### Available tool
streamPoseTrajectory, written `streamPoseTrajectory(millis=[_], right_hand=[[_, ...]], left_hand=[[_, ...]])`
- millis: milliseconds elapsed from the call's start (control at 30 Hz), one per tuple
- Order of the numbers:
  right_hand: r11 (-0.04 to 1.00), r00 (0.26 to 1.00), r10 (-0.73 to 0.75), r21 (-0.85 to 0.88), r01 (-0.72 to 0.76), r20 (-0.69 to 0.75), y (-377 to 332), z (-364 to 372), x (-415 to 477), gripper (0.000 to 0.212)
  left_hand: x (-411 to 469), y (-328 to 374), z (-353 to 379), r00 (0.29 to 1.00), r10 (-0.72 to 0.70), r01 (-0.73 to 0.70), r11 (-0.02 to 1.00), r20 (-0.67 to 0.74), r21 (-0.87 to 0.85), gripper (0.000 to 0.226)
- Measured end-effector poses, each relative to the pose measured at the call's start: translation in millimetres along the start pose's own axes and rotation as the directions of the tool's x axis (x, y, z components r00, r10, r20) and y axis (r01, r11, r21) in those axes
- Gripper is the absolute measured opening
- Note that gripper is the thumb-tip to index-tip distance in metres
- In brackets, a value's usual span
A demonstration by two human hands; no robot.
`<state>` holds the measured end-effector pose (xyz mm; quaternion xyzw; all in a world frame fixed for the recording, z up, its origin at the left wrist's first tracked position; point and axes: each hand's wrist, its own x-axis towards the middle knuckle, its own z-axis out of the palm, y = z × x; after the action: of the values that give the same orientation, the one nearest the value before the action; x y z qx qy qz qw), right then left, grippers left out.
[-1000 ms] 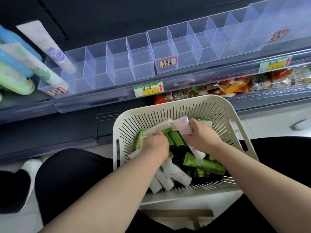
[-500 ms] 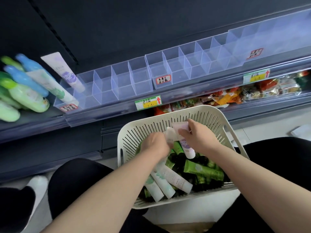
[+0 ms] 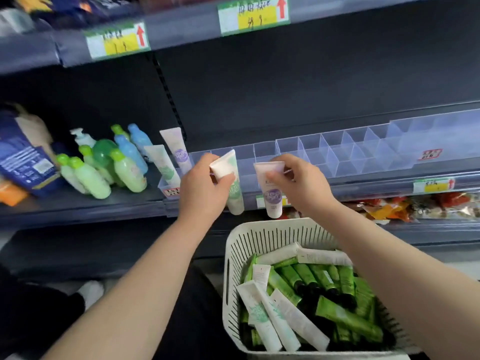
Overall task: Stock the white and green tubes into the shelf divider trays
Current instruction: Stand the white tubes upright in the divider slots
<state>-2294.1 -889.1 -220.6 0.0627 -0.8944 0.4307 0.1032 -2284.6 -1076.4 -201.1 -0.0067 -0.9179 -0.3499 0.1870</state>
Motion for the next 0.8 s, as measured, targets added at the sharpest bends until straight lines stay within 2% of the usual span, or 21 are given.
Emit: streamPoseTrajectory(millis=[100, 200, 333, 667, 800], right_hand=[[0.998, 0.998, -0.050, 0.033, 0.051, -0.029, -24, 7, 25, 0.014], [0.989, 0.993, -0.102, 0.101, 0.107, -0.051, -45, 19, 47, 0.013], [0.980, 0.989, -0.111, 0.155, 0.125, -0.097, -64, 42, 83, 0.017], [0.953, 0.995, -0.100, 0.288, 0.094, 0.006, -83, 110, 158, 0.016], [0.984, 0.990, -0.112, 0.150, 0.097, 0.091, -79, 131, 172, 0.021]], left_hand=[[22, -8, -30, 0.993, -0.018, 0.016, 1.000, -0.116, -0.020, 0.019], [35, -22, -47, 0.986, -0.036, 0.022, 0.996, -0.164, -0.083, 0.014], [46, -38, -57, 0.972, -0.037, 0.011, 0.993, -0.233, -0.114, 0.021], [76, -63, -51, 0.974, -0.037, 0.022, 0.997, -0.222, -0.069, 0.027], [83, -70, -50, 0.981, -0.038, 0.039, 0.999, -0.192, 0.002, 0.022]])
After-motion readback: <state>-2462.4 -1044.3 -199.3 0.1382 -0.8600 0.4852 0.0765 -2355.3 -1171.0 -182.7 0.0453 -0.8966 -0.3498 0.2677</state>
